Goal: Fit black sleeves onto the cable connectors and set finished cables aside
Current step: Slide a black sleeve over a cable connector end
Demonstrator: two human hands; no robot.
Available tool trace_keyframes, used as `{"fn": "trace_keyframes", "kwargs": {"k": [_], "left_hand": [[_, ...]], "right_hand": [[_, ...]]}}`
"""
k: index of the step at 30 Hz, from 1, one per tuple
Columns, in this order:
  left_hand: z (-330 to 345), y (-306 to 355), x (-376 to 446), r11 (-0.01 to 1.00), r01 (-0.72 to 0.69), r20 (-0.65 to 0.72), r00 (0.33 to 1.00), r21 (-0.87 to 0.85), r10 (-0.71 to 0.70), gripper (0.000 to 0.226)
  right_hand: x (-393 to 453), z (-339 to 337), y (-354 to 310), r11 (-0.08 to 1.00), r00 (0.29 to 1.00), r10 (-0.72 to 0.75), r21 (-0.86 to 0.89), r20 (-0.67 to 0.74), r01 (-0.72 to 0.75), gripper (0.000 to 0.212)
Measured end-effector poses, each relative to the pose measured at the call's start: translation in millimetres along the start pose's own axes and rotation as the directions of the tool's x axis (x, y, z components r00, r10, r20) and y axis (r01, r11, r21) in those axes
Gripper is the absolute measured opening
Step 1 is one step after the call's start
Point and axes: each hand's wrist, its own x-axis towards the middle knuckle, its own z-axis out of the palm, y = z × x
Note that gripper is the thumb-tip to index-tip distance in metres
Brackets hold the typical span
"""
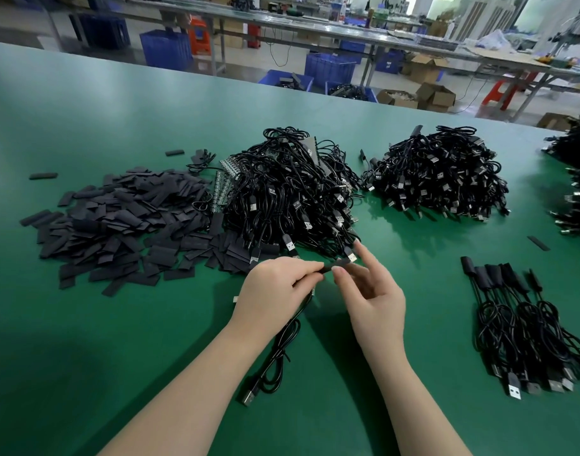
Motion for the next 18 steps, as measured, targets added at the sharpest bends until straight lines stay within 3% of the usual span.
{"fn": "trace_keyframes", "kwargs": {"k": [9, 18], "left_hand": [[1.1, -4.4, -0.9, 1.0, 0.003, 0.067, 0.998, 0.031, -0.005, 0.025], [0.4, -4.8, 0.5, 0.997, 0.078, 0.047, 0.996, -0.02, -0.077, 0.022]], "right_hand": [[-0.6, 1.0, 2.9, 0.996, 0.996, -0.026, -0.085, 0.084, 0.033, 0.046], [-2.3, 3.3, 5.1, 0.994, 0.996, -0.047, -0.097, 0.082, 0.055, 0.051]]}}
